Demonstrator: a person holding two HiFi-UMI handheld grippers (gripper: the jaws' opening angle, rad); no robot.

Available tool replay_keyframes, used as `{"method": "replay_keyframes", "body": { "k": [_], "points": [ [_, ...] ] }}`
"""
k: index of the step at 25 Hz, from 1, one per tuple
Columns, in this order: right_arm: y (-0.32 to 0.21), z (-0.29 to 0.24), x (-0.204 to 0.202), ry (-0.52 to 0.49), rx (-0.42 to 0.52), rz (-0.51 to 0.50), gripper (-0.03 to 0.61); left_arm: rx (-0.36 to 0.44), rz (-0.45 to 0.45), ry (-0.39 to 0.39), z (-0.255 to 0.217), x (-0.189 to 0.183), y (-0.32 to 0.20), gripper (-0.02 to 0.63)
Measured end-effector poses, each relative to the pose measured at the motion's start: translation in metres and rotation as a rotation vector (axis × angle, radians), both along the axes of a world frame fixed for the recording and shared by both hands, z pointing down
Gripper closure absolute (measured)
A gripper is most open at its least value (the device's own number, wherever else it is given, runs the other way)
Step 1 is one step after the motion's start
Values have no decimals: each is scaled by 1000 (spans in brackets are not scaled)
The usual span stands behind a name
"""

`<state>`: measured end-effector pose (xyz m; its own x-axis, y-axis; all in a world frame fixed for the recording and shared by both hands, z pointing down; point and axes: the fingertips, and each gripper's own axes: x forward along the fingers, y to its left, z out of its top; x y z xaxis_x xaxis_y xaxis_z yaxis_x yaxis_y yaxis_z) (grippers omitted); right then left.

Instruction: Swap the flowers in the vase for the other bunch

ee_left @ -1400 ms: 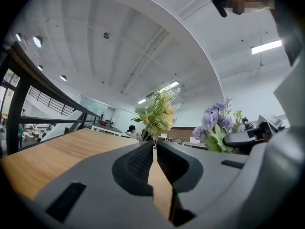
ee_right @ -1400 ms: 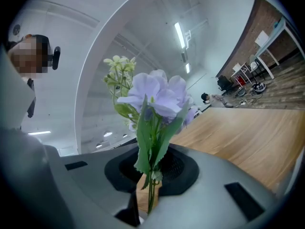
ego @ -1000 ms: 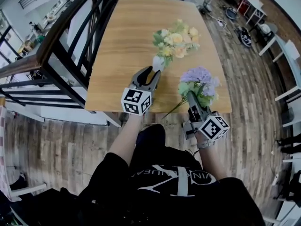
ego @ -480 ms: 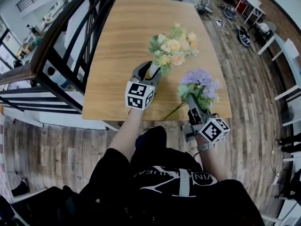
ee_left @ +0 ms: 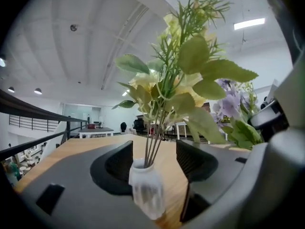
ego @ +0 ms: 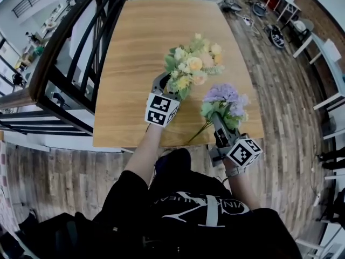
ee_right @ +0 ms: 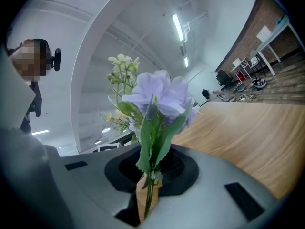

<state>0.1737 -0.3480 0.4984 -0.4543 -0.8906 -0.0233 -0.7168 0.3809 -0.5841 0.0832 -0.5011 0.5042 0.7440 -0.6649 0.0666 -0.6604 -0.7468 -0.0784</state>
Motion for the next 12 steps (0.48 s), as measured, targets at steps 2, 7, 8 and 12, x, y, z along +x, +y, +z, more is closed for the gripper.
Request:
{"method": "replay_keyframes", "body": {
  "k": [2,7,8,12],
  "points": [
    [-3,2,2,-3,-6,6,518,13,10,-14,0,5,-3,339],
    [-11,-2,3,10,-14,13,518,66,-12,-17,-15,5,-12,364],
    [-13,-2,4,3,-17,16,518,80,-22,-13,-19,3,-13,399],
    [-17,-3,9,-4,-21,31,519,134,-46,-17,-28,0,-14,481]
  ]
}}
